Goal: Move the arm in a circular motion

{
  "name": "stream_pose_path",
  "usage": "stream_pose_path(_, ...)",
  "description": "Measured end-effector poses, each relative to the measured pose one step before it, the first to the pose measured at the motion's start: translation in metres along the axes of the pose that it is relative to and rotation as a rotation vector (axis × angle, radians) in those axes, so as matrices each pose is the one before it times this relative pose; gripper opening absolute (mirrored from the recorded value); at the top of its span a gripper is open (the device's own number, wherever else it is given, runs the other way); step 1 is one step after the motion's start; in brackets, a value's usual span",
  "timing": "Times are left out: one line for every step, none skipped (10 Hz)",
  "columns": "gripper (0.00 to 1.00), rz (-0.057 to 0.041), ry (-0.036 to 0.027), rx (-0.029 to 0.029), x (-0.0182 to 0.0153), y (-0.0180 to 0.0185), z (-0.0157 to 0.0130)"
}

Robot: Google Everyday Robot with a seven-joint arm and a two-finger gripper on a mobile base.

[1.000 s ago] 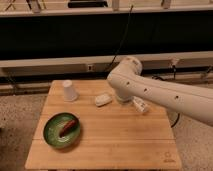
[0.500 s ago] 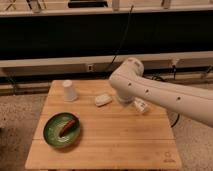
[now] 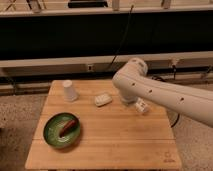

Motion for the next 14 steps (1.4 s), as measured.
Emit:
stream_pose_path(0.04,-0.00297,-0.00142,-0.00018,0.00391,-0.00102,-0.00002)
stream_pose_path(0.04,-0.00173,0.00003,-0.00307,0.00185,0.00139,0.00004)
stream_pose_path(0.04,-0.00100,0.00033,-0.00167,0.00277,0.00070,-0.00048)
stream_pose_path(0.04,-0.00216,0.00203,-0.00362,0.00404,0.00037,0.00030)
stream_pose_path(0.04,-0.00616,-0.00071,-0.00223,-0.00100,0.00053,0.00029)
stream_pose_path(0.04,-0.00557,-0.00164,0.00122,-0.00324,-0.00158,-0.00039)
stream_pose_path(0.04,-0.00467,-0.00127,0.00172,0.00112,-0.00192,-0.00010)
stream_pose_path(0.04,-0.00586,0.00251,-0.00291,0.00560,0.00131,0.00083)
stream_pose_path(0.04,-0.00259,0.00222,-0.00526,0.00142,0.00498,0.00038)
stream_pose_path(0.04,-0.00298,0.00025,-0.00232,-0.00178,0.00205,-0.00037)
stream_pose_path(0.04,-0.00962,-0.00360,0.00276,-0.00297,-0.00359,-0.00064)
stream_pose_path(0.04,-0.00582,0.00107,0.00126,-0.00050,-0.00154,0.00054)
stream_pose_path(0.04,-0.00740,0.00055,-0.00284,-0.00211,0.00254,0.00041)
stream_pose_path(0.04,-0.00375,0.00050,-0.00138,-0.00154,0.00438,-0.00059)
